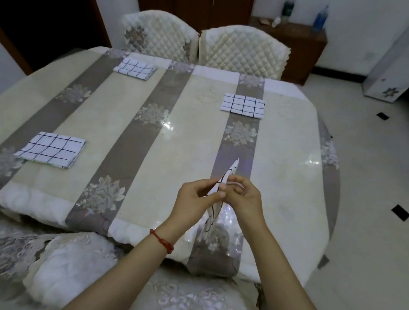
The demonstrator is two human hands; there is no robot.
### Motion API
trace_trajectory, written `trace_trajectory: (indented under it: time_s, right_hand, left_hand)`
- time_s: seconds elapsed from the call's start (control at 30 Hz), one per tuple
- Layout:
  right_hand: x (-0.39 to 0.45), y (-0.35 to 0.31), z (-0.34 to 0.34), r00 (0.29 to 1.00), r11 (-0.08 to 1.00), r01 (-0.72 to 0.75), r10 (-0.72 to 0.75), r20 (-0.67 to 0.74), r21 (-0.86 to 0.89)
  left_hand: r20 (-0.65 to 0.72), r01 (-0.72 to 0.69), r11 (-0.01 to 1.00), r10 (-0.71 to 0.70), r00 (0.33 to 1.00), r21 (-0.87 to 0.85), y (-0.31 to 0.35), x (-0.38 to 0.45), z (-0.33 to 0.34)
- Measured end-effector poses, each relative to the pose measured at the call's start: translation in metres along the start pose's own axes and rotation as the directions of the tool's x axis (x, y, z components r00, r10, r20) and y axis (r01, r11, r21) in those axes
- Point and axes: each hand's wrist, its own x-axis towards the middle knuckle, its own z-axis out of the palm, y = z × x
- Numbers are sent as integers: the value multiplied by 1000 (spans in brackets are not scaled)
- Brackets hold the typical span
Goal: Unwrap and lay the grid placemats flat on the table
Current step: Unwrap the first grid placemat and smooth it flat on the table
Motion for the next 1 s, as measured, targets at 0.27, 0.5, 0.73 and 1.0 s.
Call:
trace_trajectory:
  time_s: [0.27,0.5,0.73,1.0]
  right_hand:
    - [-8,-3,-7,998,998,66,-66,19,-13]
    - [-7,-14,-23,999,971,-44,43,-13,-234]
    - [1,-31,-46,983,893,-3,-80,-166,-450]
    - [-8,-47,-23,866,531,269,-498,-39,-804]
  left_hand:
    - [-119,72,996,-79,990,-59,8,-9,5]
    - [-290,64,992,-94,952,-111,14,1,-17]
    - [-341,-63,995,88,936,81,34,8,-52]
    - [-278,21,987,-64,959,-158,49,0,-38]
